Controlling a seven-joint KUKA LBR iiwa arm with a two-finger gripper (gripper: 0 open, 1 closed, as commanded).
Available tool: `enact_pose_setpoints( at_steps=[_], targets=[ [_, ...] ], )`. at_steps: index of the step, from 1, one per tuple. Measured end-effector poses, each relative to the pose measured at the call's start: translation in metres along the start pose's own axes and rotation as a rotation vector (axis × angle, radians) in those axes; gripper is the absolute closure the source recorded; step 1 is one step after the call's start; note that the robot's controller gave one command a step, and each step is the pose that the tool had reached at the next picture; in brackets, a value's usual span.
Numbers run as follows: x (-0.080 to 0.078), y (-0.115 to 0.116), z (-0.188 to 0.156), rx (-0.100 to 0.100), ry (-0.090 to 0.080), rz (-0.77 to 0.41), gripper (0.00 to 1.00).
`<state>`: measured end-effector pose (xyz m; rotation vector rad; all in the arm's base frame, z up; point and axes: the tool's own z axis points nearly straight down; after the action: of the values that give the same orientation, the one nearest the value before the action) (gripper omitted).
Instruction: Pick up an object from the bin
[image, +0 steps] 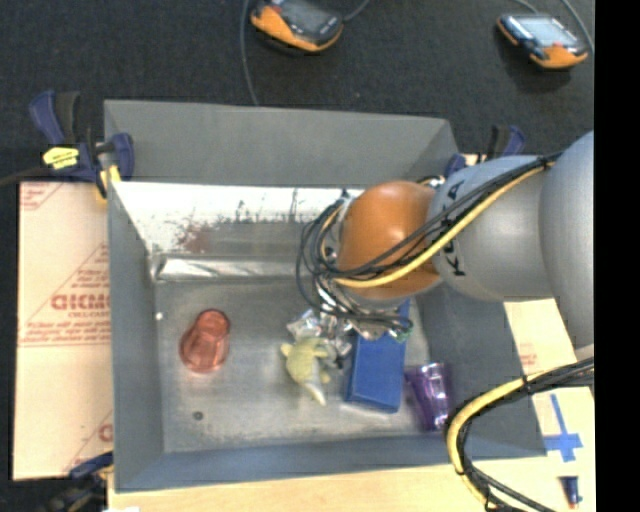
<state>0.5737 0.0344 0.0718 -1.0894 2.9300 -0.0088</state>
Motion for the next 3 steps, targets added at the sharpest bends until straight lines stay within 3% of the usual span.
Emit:
enact_pose_setpoints(
  at_steps=[2,3],
  targets=[
    [0.000,0.000,-0.007,0.001,-0.002,0.003,1.00],
    [0.001,0.000,-0.054,-0.003,0.004,0.005,1.00]
  ],
)
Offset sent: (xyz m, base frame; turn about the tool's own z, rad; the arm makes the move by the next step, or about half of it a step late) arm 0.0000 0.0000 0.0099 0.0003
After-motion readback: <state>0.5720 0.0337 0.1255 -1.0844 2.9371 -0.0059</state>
